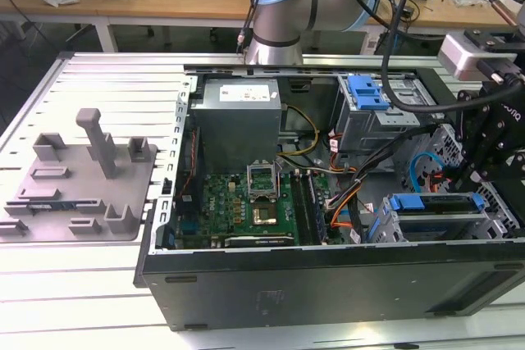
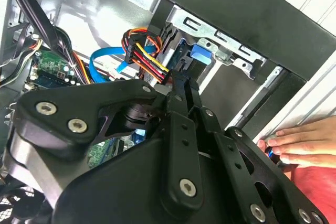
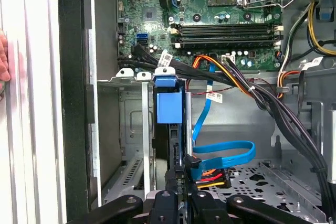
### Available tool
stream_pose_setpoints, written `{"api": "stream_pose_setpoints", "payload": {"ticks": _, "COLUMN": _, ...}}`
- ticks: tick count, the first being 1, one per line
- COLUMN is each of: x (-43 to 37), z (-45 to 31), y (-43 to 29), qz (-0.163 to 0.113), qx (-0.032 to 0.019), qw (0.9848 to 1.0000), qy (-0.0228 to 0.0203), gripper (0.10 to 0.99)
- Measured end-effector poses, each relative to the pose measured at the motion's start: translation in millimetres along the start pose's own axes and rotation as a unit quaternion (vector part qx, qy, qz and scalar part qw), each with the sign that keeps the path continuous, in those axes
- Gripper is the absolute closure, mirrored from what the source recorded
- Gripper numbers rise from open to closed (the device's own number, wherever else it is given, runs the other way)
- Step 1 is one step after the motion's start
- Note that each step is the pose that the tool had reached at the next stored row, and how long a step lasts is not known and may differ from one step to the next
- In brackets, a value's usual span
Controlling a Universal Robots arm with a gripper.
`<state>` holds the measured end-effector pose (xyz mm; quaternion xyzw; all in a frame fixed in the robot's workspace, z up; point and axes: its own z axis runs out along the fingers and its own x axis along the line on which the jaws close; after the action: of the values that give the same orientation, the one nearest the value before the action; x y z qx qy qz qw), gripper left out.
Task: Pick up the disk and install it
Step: 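Insert the first disk wire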
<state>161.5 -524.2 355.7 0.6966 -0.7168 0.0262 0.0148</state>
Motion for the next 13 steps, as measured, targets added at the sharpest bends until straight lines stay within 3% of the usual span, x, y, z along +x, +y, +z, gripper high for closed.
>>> {"api": "stream_pose_setpoints", "payload": {"ticks": 13, "x": -0.2, "z": 3.5, "y": 0.1, "qz": 0.0, "qx": 0.0, "qw": 1.0, "qy": 0.0, "gripper": 0.918}}
